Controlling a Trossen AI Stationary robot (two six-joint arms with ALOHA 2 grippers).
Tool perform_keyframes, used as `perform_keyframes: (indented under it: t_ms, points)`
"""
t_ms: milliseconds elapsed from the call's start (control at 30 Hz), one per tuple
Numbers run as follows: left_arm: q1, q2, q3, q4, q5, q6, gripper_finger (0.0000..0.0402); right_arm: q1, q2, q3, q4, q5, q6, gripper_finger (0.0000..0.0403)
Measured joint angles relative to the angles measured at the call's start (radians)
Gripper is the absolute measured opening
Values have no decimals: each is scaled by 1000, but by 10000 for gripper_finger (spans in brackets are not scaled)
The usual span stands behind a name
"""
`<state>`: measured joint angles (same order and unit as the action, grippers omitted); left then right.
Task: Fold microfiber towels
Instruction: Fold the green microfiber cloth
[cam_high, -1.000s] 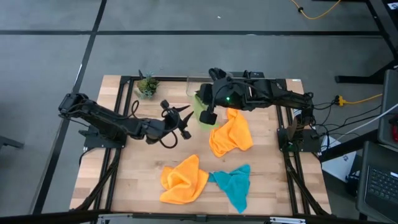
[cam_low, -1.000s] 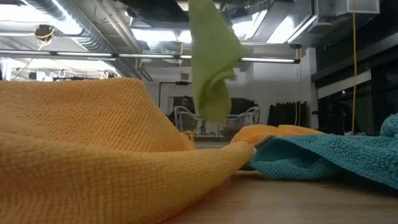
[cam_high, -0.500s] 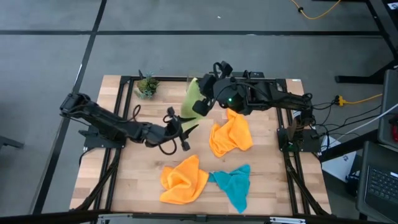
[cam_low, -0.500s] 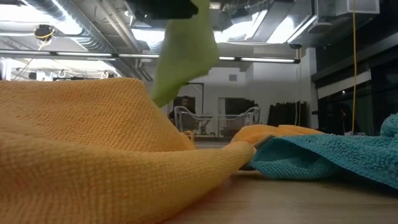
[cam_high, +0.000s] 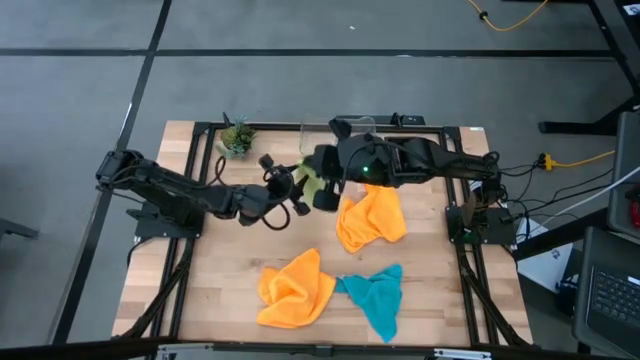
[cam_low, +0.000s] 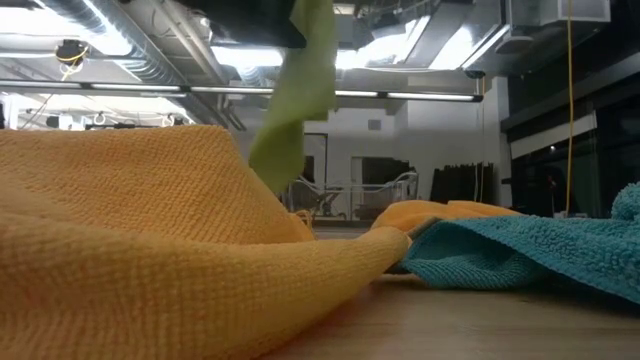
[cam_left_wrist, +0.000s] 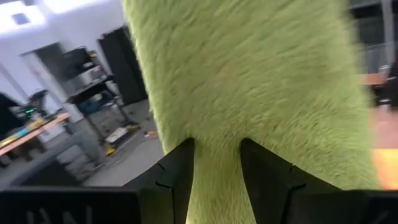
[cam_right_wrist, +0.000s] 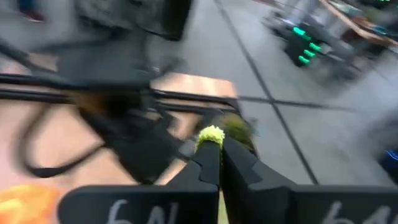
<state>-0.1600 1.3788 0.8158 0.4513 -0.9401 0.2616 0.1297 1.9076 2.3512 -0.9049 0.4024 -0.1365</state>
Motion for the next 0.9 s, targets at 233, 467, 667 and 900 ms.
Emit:
perform_keyframes:
  t_ms: [233,467,667,900]
  points:
    - [8,0,0,-128,66,-30,126,-1,0,0,-80,-37,31,2]
    - [-33,-11,0,-237,89,-122,126,0,6,-2,-278,-108,105,2]
    - [-4,-11,0,-236,311,-183,126,-1,47,-3,-136,-262,39,2]
    - [-33,-11,1,-345,298,-266,126,-27,64,-3,-154,-257,27,2]
